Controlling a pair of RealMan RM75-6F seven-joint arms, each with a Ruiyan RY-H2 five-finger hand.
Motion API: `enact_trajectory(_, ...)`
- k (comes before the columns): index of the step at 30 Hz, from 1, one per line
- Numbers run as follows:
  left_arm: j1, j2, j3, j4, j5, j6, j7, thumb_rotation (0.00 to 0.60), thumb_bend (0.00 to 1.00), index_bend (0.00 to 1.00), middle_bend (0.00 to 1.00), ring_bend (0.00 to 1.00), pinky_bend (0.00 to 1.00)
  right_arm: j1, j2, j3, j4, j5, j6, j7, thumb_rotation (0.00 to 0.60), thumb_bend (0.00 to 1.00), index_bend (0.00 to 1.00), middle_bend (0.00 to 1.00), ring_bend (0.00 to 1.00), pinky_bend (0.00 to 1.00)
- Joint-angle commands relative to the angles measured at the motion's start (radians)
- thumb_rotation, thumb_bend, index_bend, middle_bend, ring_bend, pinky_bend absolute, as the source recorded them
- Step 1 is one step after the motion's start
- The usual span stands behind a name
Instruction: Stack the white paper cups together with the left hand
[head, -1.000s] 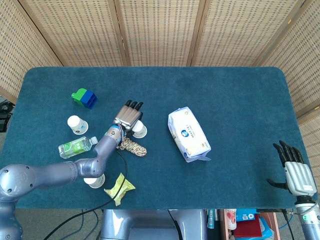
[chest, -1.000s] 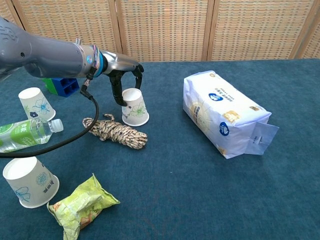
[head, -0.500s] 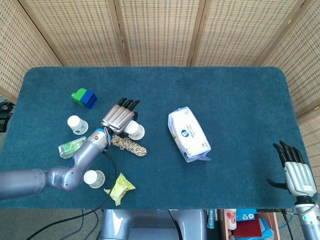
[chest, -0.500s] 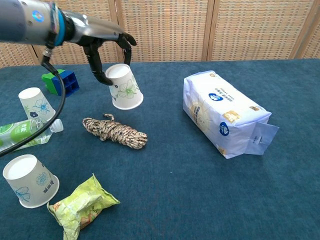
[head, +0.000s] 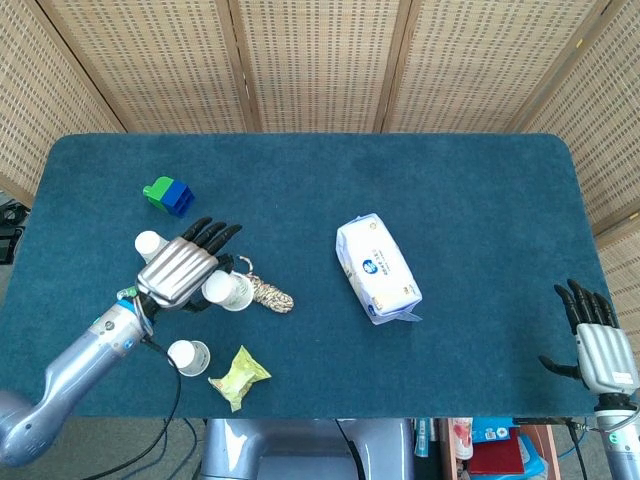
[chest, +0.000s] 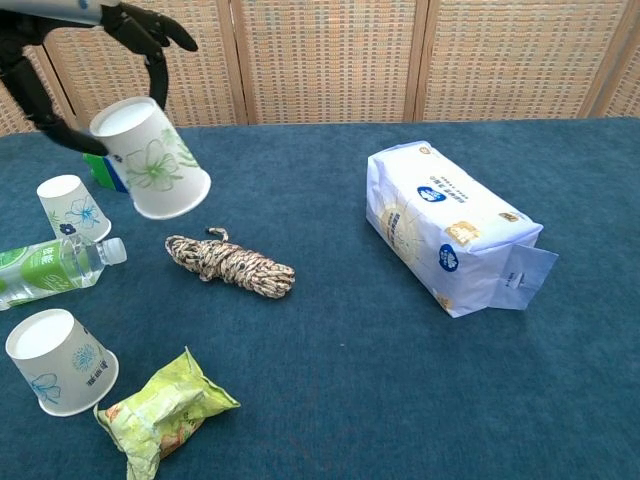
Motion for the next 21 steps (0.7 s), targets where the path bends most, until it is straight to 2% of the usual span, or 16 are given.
enact_trajectory(1,0.169,0.108,0.099,-0.071,0.279,0.049,-0.102,0.6,0.26,0.46,0.0,0.0,0.0,-0.002,0.0,-0.002,-0.007,-0.006,0.005,-0.005,0.6,0.0,0.0,0.0,0.0,0.0)
enact_trajectory(5,0.241,0.14,0.136,-0.06,0.412,0.067,-0.172,0.6,0.26,0.46,0.0,0.0,0.0,-0.002,-0.002,-0.006,-0.012,-0.014,0.007,-0.012,0.6,0.0,0.0,0.0,0.0,0.0)
enact_trajectory(10,0.298,0.176,0.178,-0.031,0.501,0.048,-0.233,0.6,0.26,0.46,0.0,0.0,0.0,-0.001,-0.003,-0.008,-0.015,-0.018,0.006,-0.016,0.6,0.0,0.0,0.0,0.0,0.0)
enact_trajectory(15,0.346,0.15,0.185,0.036,0.539,0.051,-0.27,0.6,0.26,0.46,0.0,0.0,0.0,-0.002,-0.004,-0.009,-0.018,-0.02,0.007,-0.019,0.6,0.0,0.0,0.0,0.0,0.0)
enact_trajectory(21,0.37,0.085,0.162,0.107,0.534,0.042,-0.278,0.6,0.26,0.46,0.0,0.0,0.0,-0.002,-0.005,-0.008,-0.02,-0.023,0.012,-0.023,0.6,0.0,0.0,0.0,0.0,0.0)
